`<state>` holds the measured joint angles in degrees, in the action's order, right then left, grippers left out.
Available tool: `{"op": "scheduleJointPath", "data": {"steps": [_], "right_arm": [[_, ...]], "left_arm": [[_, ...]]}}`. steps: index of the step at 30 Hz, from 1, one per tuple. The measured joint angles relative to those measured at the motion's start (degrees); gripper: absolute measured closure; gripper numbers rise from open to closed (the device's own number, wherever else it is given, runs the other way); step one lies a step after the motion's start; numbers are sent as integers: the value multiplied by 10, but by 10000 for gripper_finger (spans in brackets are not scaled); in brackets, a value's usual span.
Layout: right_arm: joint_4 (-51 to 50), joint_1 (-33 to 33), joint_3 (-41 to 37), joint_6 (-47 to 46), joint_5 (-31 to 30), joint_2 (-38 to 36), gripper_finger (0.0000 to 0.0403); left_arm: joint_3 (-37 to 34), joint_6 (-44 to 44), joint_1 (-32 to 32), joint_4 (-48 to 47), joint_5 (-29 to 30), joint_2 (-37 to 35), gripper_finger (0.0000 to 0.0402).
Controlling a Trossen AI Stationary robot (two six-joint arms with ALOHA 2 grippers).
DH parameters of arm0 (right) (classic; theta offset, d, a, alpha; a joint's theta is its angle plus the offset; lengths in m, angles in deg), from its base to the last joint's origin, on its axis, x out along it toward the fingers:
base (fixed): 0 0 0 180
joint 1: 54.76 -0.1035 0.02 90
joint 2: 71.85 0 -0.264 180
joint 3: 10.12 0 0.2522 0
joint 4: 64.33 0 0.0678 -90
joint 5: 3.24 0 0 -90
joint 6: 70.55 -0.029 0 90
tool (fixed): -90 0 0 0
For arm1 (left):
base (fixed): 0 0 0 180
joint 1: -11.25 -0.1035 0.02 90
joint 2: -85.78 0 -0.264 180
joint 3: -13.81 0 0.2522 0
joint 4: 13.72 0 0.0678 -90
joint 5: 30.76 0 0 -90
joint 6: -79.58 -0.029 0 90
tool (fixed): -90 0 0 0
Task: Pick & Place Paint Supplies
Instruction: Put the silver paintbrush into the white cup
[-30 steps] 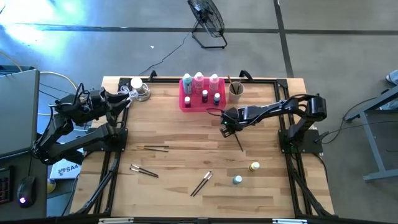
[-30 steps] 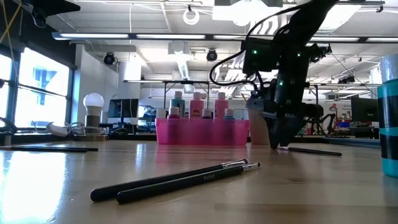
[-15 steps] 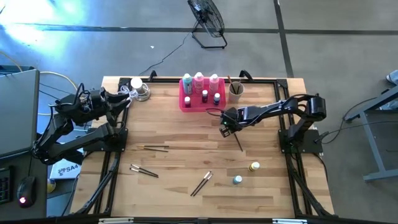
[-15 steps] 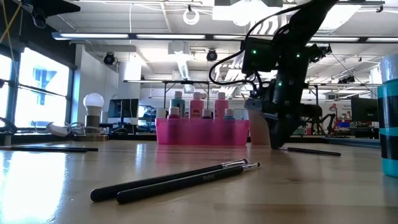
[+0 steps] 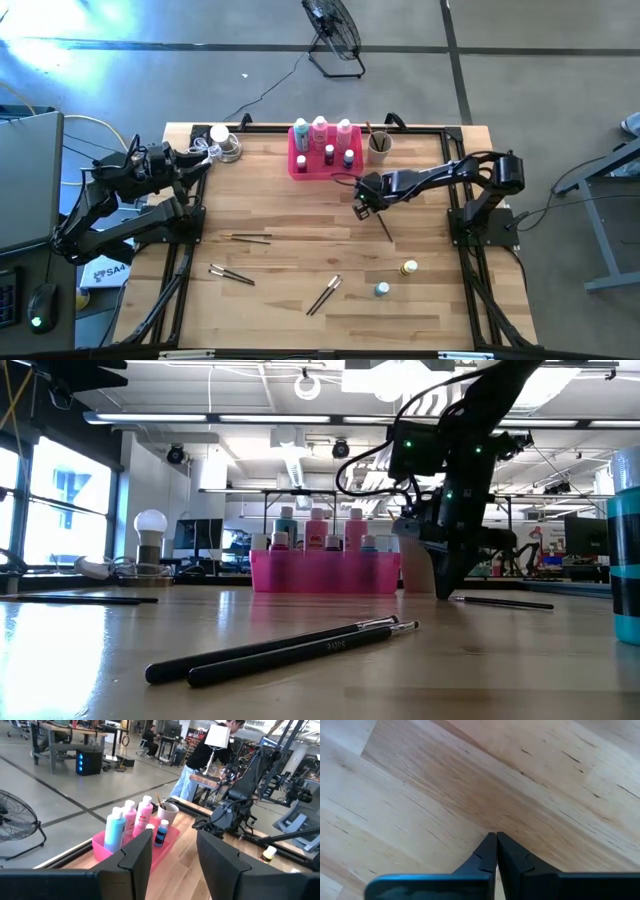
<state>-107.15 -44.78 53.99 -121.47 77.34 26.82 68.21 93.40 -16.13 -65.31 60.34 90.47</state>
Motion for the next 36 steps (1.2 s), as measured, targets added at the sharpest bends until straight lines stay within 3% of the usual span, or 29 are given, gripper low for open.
{"op": "scheduleJointPath", "data": {"steps": [16, 30, 36], "right_arm": [[2, 34, -3, 47, 35, -35, 400], [74, 78, -3, 109, 114, -42, 400], [89, 85, -2, 138, 107, -46, 400]], "left_arm": [[0, 0, 0, 4, 0, 0, 249], [0, 2, 0, 4, 0, 0, 249], [0, 2, 0, 4, 0, 0, 249]]}}
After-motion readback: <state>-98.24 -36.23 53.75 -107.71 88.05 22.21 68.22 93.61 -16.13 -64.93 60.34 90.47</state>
